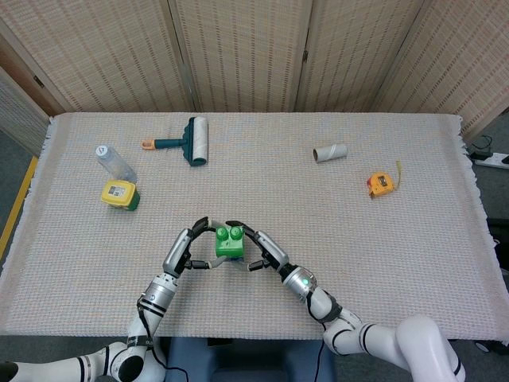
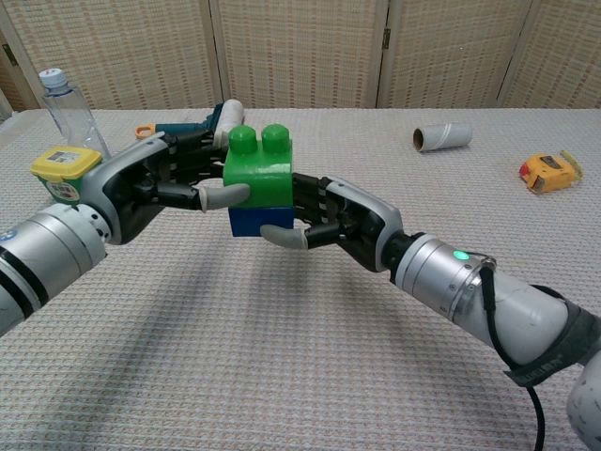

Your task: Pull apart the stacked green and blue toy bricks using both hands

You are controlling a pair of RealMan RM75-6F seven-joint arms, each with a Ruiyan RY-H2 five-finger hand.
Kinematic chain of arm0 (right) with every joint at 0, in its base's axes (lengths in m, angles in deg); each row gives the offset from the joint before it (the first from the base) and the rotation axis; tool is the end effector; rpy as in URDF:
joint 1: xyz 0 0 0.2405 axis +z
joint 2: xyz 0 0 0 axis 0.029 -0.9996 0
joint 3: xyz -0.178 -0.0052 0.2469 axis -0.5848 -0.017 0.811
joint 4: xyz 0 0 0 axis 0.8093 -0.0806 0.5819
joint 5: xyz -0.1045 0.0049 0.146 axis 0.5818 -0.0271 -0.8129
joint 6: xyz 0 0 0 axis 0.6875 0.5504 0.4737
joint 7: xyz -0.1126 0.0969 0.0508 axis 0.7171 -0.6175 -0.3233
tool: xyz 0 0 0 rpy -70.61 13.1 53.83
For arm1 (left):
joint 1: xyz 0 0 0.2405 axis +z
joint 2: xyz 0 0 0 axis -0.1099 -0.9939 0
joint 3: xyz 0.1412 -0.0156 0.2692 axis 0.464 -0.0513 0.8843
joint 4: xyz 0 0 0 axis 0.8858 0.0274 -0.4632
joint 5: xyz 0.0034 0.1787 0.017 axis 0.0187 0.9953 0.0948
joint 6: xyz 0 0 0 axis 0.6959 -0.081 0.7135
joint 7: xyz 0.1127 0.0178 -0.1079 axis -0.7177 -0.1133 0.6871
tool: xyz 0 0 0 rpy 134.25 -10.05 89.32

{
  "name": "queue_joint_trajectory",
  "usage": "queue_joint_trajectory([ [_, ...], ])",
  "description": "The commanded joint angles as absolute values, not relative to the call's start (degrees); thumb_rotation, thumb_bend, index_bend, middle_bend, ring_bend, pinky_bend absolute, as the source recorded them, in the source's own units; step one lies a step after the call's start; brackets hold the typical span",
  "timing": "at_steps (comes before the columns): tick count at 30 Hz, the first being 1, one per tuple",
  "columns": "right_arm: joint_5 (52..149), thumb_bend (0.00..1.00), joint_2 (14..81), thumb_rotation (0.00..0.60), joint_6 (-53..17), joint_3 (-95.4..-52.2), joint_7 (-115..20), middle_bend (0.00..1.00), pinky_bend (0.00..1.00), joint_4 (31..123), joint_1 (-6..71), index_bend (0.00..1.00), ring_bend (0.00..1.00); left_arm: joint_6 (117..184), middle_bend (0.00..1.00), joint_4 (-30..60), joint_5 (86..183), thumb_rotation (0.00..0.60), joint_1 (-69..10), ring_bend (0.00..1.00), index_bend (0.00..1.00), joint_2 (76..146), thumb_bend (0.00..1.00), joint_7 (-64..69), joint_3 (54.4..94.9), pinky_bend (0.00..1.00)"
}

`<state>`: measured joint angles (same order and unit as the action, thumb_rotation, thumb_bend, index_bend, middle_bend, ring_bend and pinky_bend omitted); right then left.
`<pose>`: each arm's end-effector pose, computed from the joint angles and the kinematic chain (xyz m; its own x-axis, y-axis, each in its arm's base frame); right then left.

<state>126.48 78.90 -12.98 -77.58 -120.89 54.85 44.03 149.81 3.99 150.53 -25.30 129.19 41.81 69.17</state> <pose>-0.1295 -0.3565 -0.1253 -0.6099 -0.6571 0.4430 -0.6030 0.0222 -0.7974 -0.1689 0.3280 -0.0329 -0.6335 0.4054 0.6590 0.7033 -0.0531 0.7089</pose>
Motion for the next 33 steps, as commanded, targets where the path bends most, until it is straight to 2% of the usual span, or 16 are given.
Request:
queue_joint_trajectory([
  [1,126.22,0.37,79.10,0.600,-13.12,-77.32,-120.37,0.20,0.01,54.91,43.97,0.55,0.13,149.81,0.86,3.97,150.54,0.600,-25.30,0.32,0.62,129.18,0.44,41.84,69.18,0.00],
  [6,125.07,0.37,80.06,0.600,-13.33,-76.30,-117.47,0.32,0.06,54.91,43.74,0.70,0.23,150.08,0.86,3.88,150.88,0.600,-25.50,0.32,0.62,128.95,0.44,42.11,68.75,0.00],
  [11,124.35,0.37,80.88,0.600,-13.38,-75.83,-114.70,0.37,0.08,54.38,43.47,0.76,0.27,151.04,0.86,4.09,151.04,0.600,-25.52,0.34,0.62,129.15,0.44,42.90,67.97,0.00],
  [26,125.04,0.37,81.57,0.600,-14.41,-76.38,-112.15,0.38,0.09,52.37,42.70,0.77,0.27,151.95,0.86,2.80,151.43,0.600,-26.00,0.34,0.62,127.66,0.44,43.19,66.93,0.00],
  [33,126.67,0.37,79.38,0.600,-18.19,-77.56,-94.49,0.38,0.10,53.18,41.31,0.77,0.27,153.98,0.86,7.27,153.66,0.600,-24.89,0.32,0.62,125.29,0.44,43.96,68.09,0.00],
])
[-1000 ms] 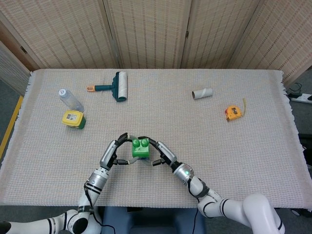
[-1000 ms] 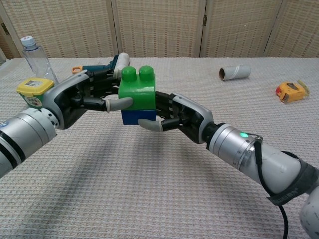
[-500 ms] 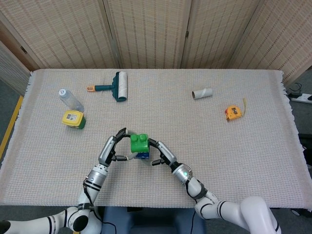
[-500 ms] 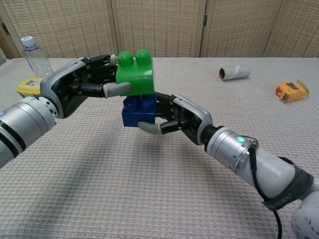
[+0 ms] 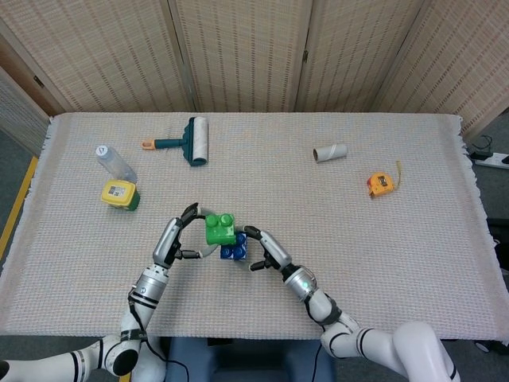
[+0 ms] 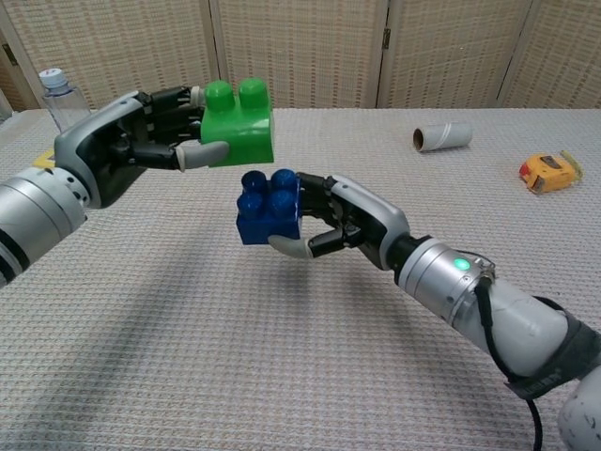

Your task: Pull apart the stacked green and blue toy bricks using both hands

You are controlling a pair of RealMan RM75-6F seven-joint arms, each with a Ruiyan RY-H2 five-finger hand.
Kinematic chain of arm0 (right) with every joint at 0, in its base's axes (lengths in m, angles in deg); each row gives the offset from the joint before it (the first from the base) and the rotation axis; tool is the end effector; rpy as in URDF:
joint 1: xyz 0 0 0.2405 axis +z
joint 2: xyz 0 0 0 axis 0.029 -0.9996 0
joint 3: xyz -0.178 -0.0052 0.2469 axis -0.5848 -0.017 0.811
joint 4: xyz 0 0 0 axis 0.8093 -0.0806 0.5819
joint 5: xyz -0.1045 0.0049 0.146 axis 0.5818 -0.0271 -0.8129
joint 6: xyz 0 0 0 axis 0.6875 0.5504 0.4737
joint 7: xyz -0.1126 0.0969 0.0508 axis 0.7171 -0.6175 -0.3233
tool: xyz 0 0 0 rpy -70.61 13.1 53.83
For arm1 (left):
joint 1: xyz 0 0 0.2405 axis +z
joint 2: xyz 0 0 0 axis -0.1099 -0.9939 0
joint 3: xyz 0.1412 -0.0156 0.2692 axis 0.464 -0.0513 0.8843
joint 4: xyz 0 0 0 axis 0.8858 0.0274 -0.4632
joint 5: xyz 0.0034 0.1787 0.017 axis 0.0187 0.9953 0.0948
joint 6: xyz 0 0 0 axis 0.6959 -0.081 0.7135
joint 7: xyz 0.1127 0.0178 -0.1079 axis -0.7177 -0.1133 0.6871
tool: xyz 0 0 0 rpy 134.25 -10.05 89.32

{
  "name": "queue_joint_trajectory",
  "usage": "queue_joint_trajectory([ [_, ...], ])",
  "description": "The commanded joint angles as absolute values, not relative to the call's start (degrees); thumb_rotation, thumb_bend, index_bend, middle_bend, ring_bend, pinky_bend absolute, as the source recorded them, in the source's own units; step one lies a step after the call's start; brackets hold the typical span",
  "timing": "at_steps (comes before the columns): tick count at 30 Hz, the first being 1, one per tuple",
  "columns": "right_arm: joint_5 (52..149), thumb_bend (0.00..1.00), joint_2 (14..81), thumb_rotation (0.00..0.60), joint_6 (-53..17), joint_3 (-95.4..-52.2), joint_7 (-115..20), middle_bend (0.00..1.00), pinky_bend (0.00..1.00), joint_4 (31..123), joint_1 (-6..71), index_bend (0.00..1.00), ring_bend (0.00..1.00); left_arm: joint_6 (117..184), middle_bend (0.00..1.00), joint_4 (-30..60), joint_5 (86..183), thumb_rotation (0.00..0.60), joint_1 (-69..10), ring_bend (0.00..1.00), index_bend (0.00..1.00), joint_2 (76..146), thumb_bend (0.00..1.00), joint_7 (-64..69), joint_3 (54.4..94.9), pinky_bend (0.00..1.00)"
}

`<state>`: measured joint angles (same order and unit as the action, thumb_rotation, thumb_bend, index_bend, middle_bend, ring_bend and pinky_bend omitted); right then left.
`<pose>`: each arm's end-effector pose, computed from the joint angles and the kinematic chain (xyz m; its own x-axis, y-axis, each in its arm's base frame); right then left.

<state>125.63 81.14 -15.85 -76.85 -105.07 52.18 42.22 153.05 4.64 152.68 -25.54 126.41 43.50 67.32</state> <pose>-0.1369 -0.3546 -0.1266 -0.4730 -0.5845 0.6592 -0.7307 -0.1579 -0.6642 -0.1735 0.3430 -0.0016 -0.6287 0.3446 0.6971 0.6986 -0.1433 0.7010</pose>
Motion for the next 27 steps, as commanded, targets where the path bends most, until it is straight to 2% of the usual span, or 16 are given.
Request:
queue_joint_trajectory([
  [1,126.66,0.37,78.38,0.600,-18.19,-77.67,-91.22,0.38,0.10,54.17,41.13,0.77,0.27,154.03,0.86,8.47,154.27,0.600,-24.66,0.32,0.62,124.73,0.44,44.75,68.71,0.00],
  [9,123.69,0.37,71.61,0.600,-14.67,-77.31,-73.57,0.38,0.06,62.93,40.28,0.77,0.27,153.53,0.86,15.95,155.51,0.600,-23.45,0.31,0.62,123.32,0.44,45.09,72.15,0.00],
  [17,119.33,0.37,66.48,0.600,-9.84,-78.06,-58.78,0.38,0.02,68.49,39.18,0.77,0.24,152.23,0.86,21.26,156.97,0.600,-23.23,0.31,0.62,124.72,0.44,43.98,75.56,0.00],
  [25,116.96,0.37,63.86,0.600,-8.90,-77.88,-52.34,0.37,0.02,72.20,38.17,0.77,0.23,150.90,0.86,25.42,157.09,0.600,-23.19,0.31,0.61,127.51,0.44,47.36,76.88,0.00],
  [27,116.72,0.37,63.23,0.600,-8.71,-77.93,-51.55,0.32,0.00,72.96,38.01,0.74,0.20,150.68,0.83,25.99,157.87,0.600,-23.40,0.27,0.57,127.75,0.43,49.12,77.43,0.00],
])
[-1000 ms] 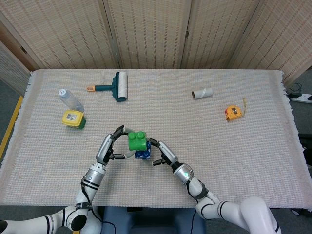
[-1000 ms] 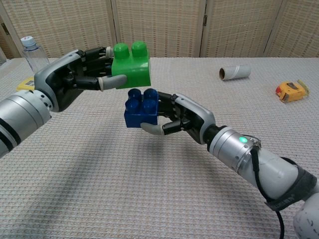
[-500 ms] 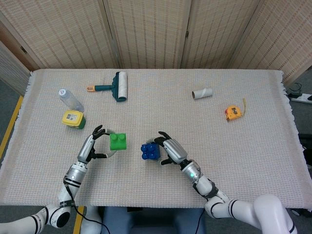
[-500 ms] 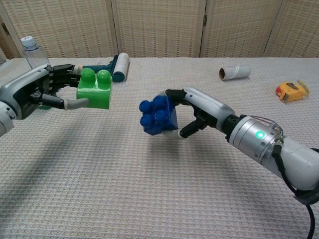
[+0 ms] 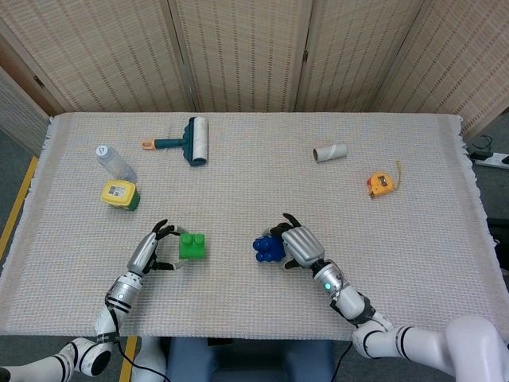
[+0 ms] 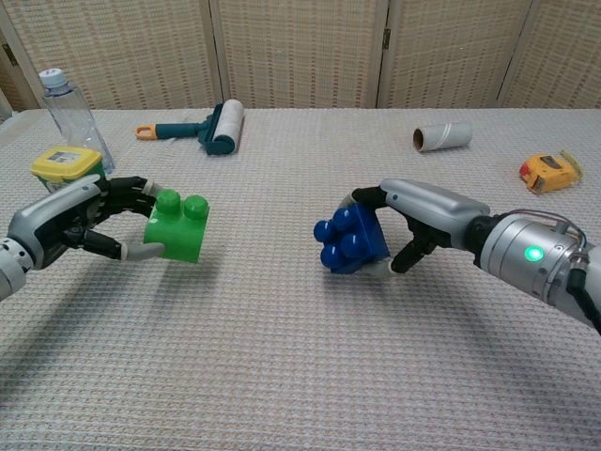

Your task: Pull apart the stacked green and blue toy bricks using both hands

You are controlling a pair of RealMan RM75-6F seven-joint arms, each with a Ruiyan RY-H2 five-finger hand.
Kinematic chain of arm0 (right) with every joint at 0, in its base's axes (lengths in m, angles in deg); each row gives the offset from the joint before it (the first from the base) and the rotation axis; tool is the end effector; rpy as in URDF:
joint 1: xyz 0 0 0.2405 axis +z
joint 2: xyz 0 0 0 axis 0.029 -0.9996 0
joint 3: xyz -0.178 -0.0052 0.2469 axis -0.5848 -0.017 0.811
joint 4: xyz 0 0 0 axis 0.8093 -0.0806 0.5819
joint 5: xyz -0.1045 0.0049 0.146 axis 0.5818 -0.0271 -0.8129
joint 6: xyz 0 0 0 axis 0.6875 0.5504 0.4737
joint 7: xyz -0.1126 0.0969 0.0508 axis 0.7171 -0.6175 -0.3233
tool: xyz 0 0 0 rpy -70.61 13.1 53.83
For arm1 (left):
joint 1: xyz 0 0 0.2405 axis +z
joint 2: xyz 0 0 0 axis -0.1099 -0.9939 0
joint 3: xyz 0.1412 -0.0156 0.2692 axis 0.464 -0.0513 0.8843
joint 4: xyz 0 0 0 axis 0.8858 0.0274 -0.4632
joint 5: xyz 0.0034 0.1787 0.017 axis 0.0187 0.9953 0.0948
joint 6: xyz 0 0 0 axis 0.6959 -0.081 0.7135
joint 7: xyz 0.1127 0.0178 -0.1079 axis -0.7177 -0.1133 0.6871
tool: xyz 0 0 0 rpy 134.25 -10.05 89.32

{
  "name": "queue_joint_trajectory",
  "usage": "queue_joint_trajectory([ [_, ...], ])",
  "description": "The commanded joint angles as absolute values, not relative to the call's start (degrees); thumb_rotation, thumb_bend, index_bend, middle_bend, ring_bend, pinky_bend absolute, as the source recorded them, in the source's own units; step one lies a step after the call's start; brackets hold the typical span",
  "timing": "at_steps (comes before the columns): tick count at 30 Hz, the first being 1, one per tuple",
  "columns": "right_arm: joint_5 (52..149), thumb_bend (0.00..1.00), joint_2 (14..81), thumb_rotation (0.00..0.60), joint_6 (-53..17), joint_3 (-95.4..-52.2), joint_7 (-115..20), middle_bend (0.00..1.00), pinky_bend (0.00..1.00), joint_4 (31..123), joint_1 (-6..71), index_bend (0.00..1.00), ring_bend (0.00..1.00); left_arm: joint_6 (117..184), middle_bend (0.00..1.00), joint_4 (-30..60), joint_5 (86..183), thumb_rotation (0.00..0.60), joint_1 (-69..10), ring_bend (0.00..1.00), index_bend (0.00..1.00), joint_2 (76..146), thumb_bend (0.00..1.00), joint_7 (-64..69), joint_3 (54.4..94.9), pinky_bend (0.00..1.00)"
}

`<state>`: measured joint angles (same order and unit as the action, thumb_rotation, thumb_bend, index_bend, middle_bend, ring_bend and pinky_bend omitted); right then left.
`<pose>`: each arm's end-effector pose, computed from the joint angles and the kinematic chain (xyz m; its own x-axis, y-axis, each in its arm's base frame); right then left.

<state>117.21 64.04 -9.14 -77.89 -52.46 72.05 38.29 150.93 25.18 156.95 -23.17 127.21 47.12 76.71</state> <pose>-0.1909 -0.3577 -0.0575 0.2325 -0.3881 0.8918 -0.9119 -0.4058 0.0612 -0.2643 0.3362 -0.0230 -0.3638 0.3549 0.8612 0.9001 -0.1040 0.4231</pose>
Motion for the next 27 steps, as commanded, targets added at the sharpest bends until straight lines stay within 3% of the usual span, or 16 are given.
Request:
queue_joint_trajectory([
  [1,116.78,0.37,62.90,0.600,-8.65,-78.04,-51.25,0.29,0.00,73.26,37.95,0.71,0.19,150.56,0.78,26.33,158.30,0.600,-23.54,0.23,0.53,127.78,0.41,49.97,77.72,0.00],
  [4,116.40,0.37,61.62,0.600,-8.07,-78.10,-50.95,0.12,0.00,74.85,37.73,0.42,0.08,150.81,0.54,27.72,159.46,0.600,-23.96,0.14,0.40,128.27,0.38,52.20,78.22,0.00],
  [6,115.99,0.37,60.69,0.600,-7.89,-77.84,-50.37,0.05,0.00,76.02,37.65,0.26,0.03,150.92,0.31,28.47,160.27,0.600,-24.34,0.07,0.34,128.34,0.35,53.50,78.59,0.00],
  [8,115.90,0.37,59.90,0.600,-8.09,-77.56,-49.88,0.00,0.00,77.13,37.58,0.08,0.00,151.25,0.05,29.00,160.79,0.600,-24.63,0.01,0.26,128.28,0.33,54.79,78.66,0.00],
  [9,115.87,0.37,59.54,0.600,-8.18,-77.46,-49.76,0.00,0.00,77.66,37.53,0.02,0.00,151.42,0.01,29.16,160.94,0.600,-24.73,0.00,0.23,128.24,0.32,55.15,78.65,0.00],
  [14,115.35,0.37,57.44,0.600,-7.29,-77.28,-49.28,0.00,0.00,80.22,37.55,0.00,0.00,151.16,0.00,29.29,162.05,0.600,-25.53,0.00,0.10,127.37,0.29,54.63,79.46,0.00],
  [19,114.80,0.37,55.89,0.600,-6.40,-76.98,-49.26,0.00,0.00,82.15,37.72,0.00,0.00,151.52,0.00,28.75,162.11,0.600,-25.87,0.00,0.06,126.99,0.28,53.87,79.38,0.00],
  [27,120.61,0.37,53.23,0.600,-15.10,-76.53,-51.33,0.00,0.00,85.30,35.34,0.00,0.00,157.75,0.00,29.37,166.93,0.600,-25.79,0.00,0.02,125.02,0.28,40.07,81.17,0.00],
])
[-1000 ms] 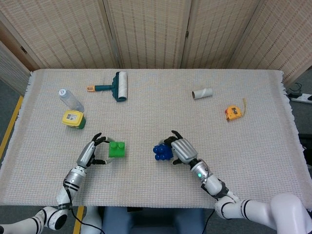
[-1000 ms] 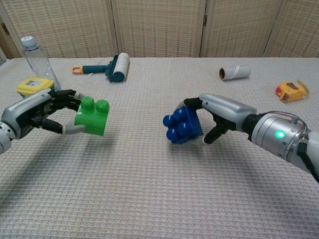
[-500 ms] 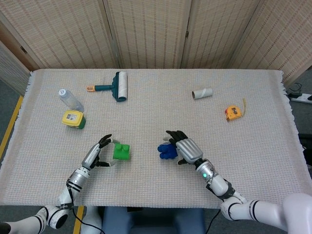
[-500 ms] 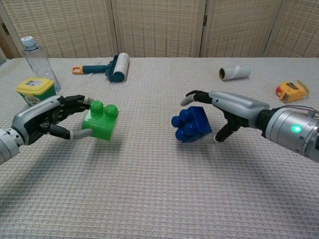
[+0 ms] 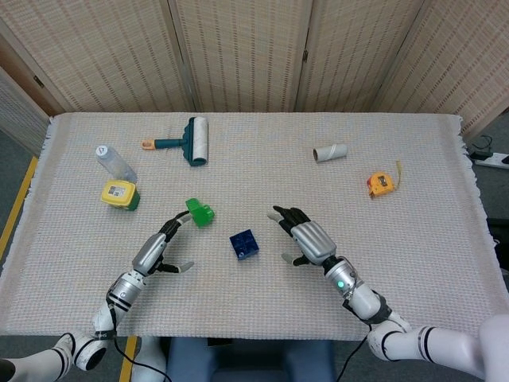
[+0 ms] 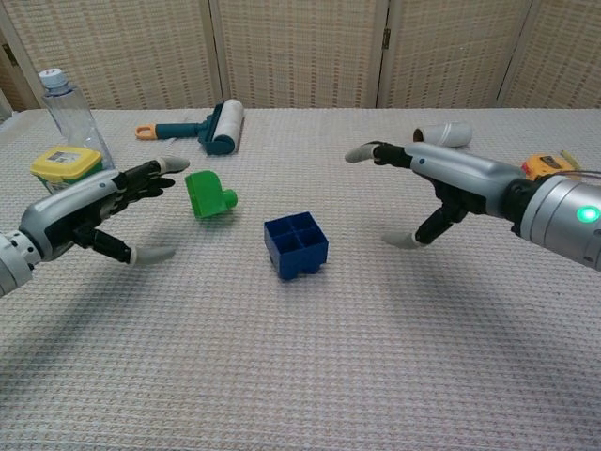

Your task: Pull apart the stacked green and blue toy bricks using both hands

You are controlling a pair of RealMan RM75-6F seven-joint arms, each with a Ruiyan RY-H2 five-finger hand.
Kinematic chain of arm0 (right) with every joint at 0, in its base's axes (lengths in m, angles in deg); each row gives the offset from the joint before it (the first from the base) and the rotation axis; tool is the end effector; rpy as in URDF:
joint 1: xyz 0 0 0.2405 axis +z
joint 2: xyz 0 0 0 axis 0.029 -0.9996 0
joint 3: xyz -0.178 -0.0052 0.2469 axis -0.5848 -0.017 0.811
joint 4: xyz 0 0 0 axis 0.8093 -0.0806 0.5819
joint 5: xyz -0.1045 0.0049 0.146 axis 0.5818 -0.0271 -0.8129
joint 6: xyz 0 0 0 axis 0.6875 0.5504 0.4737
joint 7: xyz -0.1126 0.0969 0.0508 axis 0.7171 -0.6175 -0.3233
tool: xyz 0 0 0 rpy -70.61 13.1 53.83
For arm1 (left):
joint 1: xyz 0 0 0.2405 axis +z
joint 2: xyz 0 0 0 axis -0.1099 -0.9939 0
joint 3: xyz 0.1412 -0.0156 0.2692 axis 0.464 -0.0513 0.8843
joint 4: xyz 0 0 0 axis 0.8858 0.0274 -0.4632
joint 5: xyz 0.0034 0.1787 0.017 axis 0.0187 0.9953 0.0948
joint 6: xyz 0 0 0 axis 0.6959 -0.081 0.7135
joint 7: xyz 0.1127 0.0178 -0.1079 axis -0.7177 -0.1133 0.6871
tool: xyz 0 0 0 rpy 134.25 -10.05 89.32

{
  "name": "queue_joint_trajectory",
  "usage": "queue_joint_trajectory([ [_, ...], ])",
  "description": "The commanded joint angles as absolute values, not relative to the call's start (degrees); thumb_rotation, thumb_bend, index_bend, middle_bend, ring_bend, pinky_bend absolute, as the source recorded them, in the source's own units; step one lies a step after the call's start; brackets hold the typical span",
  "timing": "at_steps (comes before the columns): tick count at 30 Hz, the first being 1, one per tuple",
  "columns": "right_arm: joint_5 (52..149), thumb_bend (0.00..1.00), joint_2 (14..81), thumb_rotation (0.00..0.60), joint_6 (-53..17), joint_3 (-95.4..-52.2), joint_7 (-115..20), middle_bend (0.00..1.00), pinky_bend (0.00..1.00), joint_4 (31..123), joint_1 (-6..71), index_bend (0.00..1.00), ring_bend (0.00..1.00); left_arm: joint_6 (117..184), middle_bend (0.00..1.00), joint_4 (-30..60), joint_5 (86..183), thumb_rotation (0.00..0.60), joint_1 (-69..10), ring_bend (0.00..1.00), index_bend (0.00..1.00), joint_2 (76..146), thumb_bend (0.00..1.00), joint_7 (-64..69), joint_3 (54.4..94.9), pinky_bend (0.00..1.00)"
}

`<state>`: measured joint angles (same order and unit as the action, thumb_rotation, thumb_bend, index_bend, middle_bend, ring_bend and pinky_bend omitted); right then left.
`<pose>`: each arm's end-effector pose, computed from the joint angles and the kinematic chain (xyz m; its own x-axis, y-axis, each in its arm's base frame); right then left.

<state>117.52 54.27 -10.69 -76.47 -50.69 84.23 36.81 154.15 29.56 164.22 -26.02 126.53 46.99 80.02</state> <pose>-0.1861 -0.3545 -0.0008 0.2094 -0.3571 0.9103 -0.9056 -0.4220 0.0428 -0.2506 0.3422 -0.0188 -0.1897 0.3995 0.8969 0.9058 -0.2812 0.3169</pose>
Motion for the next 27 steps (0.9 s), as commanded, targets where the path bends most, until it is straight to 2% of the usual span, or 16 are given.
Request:
queue_joint_trajectory([
  [1,121.76,0.37,52.80,0.600,-16.73,-77.09,-50.73,0.00,0.00,85.58,34.62,0.00,0.00,158.66,0.00,28.25,167.63,0.600,-25.56,0.00,0.02,123.88,0.28,38.09,81.60,0.00],
  [6,124.71,0.37,51.32,0.600,-23.04,-80.82,-40.12,0.00,0.00,86.94,30.29,0.00,0.00,160.81,0.00,20.34,170.74,0.600,-24.10,0.00,0.02,115.63,0.28,29.55,84.88,0.00],
  [13,125.71,0.37,53.82,0.600,-34.33,-83.89,-21.82,0.00,0.00,85.31,21.90,0.00,0.00,167.08,0.00,8.01,171.29,0.600,-16.84,0.00,0.04,103.64,0.28,13.66,89.27,0.00],
  [18,125.12,0.37,54.66,0.600,-38.39,-84.63,-18.46,0.00,0.00,83.04,17.85,0.00,0.00,172.56,0.00,2.70,165.76,0.600,-9.49,0.00,0.04,100.19,0.28,-8.78,88.54,0.00],
  [22,121.89,0.37,55.27,0.600,-38.79,-84.66,-20.23,0.00,0.00,78.97,14.58,0.00,0.00,174.54,0.00,-1.96,161.86,0.600,-5.82,0.00,0.04,99.02,0.28,-16.33,87.91,0.00],
  [25,117.63,0.37,54.28,0.600,-34.91,-83.43,-20.98,0.00,0.00,81.03,14.30,0.00,0.00,174.78,0.00,-2.66,163.09,0.600,-5.78,0.00,0.03,98.45,0.28,-16.72,87.52,0.00],
  [27,118.44,0.37,53.91,0.600,-35.00,-83.27,-20.28,0.00,0.00,81.29,14.53,0.00,0.00,175.15,0.00,-1.95,163.61,0.600,-5.57,0.00,0.03,98.64,0.28,-16.50,87.22,0.00],
])
